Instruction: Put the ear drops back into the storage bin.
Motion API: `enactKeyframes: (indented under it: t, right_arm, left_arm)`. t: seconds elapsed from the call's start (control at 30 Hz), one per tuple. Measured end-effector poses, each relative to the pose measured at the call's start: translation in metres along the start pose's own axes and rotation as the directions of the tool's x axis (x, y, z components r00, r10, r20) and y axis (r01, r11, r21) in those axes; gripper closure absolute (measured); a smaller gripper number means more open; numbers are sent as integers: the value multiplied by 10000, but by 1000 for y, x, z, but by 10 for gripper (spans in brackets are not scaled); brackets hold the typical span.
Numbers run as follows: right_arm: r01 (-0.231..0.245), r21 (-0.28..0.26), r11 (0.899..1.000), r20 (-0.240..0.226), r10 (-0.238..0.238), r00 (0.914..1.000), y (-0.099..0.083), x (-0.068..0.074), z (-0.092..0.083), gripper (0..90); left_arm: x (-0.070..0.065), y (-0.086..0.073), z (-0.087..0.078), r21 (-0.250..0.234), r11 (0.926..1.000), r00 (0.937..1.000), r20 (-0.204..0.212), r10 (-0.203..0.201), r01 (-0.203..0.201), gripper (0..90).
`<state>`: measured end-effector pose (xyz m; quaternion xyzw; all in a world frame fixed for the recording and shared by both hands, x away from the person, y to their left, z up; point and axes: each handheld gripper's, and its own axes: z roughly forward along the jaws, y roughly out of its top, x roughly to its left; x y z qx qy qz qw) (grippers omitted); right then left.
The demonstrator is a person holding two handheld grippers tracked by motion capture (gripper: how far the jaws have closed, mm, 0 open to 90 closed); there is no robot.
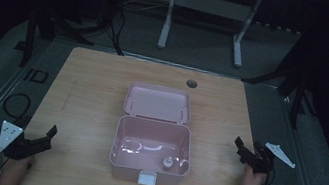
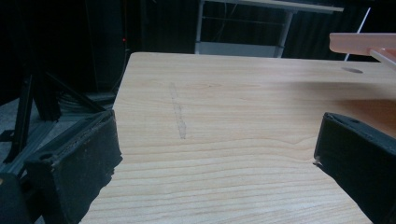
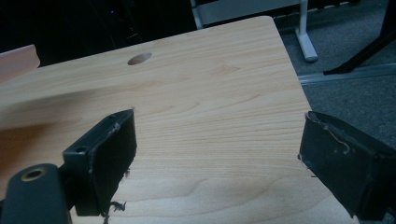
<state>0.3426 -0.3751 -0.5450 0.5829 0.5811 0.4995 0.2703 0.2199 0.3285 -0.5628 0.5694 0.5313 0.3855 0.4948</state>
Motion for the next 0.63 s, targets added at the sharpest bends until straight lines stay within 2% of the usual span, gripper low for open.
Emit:
enactKeyframes:
  t: [0.07,0.17,0.2,0.3,0.43,0.63]
  right_arm:
    - [-18,41,10000,-59,18,10000,0,0,1,101]
    - [-118,74,9999,50,118,9999,0,1,3,101]
    - [-79,33,10000,217,78,9997,0,3,4,101]
    - [-69,67,10000,206,68,9998,0,3,5,101]
    - [230,219,9995,462,-239,9986,-2,5,8,101]
    - [376,295,9989,375,-387,9985,-2,6,8,101]
  left_arm:
    - [0,0,0,-4,10000,10000,11,-29,29,4]
    - [0,0,0,-3,10000,10000,19,-8,8,4]
    - [0,0,0,-10,10000,10000,14,-11,11,4]
    - [0,0,0,-9,10000,10000,19,-17,17,4]
    - [0,0,0,-7,10000,10000,7,-14,14,4]
    - [0,0,0,-13,10000,10000,0,-7,7,4]
